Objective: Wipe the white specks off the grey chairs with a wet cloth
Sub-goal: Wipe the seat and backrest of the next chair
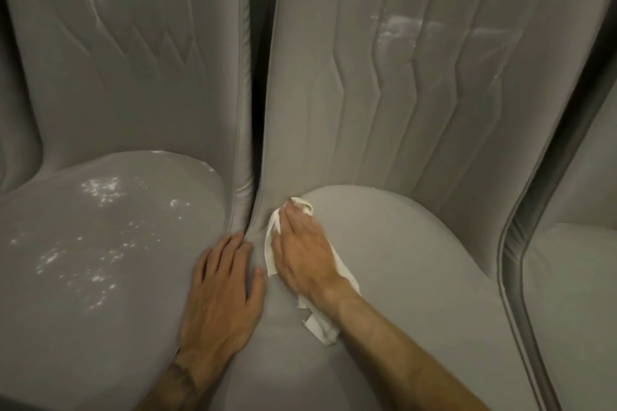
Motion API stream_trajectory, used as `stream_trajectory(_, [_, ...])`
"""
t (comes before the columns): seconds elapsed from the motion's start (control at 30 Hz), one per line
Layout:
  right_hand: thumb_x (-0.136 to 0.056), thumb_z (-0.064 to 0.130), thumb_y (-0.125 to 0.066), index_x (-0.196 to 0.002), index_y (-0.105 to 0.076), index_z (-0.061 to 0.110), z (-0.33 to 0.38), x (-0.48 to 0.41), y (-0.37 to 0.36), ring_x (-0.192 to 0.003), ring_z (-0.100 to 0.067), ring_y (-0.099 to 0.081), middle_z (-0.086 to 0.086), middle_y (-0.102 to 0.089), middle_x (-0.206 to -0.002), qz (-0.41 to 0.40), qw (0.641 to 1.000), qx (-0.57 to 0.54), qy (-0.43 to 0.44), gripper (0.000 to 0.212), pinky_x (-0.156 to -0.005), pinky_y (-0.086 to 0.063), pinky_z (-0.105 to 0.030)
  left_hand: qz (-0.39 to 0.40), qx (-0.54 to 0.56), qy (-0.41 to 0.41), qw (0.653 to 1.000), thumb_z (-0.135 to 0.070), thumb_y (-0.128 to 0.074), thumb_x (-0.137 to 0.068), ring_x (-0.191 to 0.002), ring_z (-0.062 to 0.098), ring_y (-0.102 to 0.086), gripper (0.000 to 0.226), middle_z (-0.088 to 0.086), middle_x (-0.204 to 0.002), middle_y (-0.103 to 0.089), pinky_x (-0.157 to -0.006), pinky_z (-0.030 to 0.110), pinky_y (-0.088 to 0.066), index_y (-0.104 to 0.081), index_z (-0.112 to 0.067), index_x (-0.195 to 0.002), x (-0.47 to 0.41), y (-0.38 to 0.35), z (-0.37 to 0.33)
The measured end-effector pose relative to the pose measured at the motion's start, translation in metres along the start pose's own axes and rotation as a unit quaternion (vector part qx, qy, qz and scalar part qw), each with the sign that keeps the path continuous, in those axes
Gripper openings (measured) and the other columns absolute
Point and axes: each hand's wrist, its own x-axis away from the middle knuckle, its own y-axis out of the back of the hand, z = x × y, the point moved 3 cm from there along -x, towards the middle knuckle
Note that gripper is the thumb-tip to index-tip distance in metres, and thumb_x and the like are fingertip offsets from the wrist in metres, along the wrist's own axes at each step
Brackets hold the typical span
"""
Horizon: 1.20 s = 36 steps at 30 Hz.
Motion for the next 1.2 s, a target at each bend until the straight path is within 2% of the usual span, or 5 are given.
stream_trajectory(0.2, [-0.091,-0.002,-0.071,-0.126,-0.064,-0.014,-0.123,0.038,0.061,-0.120,-0.050,-0.066,-0.034,-0.066,-0.128,-0.112,0.992,0.041,-0.044,0.039,-0.104,-0.049,-0.061,-0.031,0.003,-0.011,0.999,-0.038,-0.037,-0.096,-0.136,0.033,-0.057,0.056,0.016,-0.144,-0.062,-0.113,0.053,-0.041,-0.067,-0.005,-0.131,-0.001,0.002,-0.001])
stream_trajectory(0.53, [-0.113,0.020,-0.027,-0.156,-0.039,0.004,-0.096,0.020,0.058,-0.154,-0.026,-0.032,-0.015,-0.039,-0.164,-0.041,0.990,-0.040,-0.129,0.048,-0.129,-0.016,-0.034,-0.127,-0.018,-0.005,0.992,-0.038,-0.042,-0.094,-0.120,0.040,-0.068,0.054,0.019,-0.131,-0.070,-0.099,0.054,-0.045,-0.074,-0.002,-0.119,-0.007,-0.006,-0.004])
stream_trajectory(0.77, [-0.109,0.027,-0.035,-0.095,-0.075,0.013,-0.147,0.031,0.118,-0.102,-0.030,-0.072,-0.007,-0.078,-0.102,-0.293,0.729,-0.471,-0.401,0.045,-0.095,-0.055,-0.040,-0.116,0.000,-0.087,0.989,-0.040,-0.039,-0.096,-0.123,0.039,-0.063,0.060,0.018,-0.145,-0.061,-0.096,0.052,-0.049,-0.066,-0.001,-0.133,-0.081,0.023,-0.038])
stream_trajectory(1.07, [-0.105,0.042,-0.032,-0.097,-0.068,0.012,-0.155,0.000,0.316,-0.083,-0.017,-0.071,-0.001,-0.075,-0.093,-0.619,0.674,-0.371,-0.154,0.048,-0.079,-0.060,-0.045,-0.277,-0.052,-0.189,0.941,-0.030,-0.046,-0.100,-0.155,0.036,-0.029,0.063,0.013,-0.169,-0.029,-0.127,0.053,-0.023,-0.036,-0.005,-0.158,-0.242,0.102,-0.107])
stream_trajectory(1.2, [-0.113,0.028,-0.034,-0.149,-0.044,-0.002,-0.155,-0.038,0.357,-0.135,-0.019,-0.055,-0.017,-0.053,-0.150,-0.645,0.757,-0.101,-0.023,0.048,-0.115,-0.044,-0.041,-0.326,-0.072,-0.212,0.918,-0.034,-0.043,-0.103,-0.159,0.035,-0.018,0.068,0.011,-0.172,-0.019,-0.129,0.053,-0.016,-0.024,-0.009,-0.163,-0.292,0.129,-0.127])
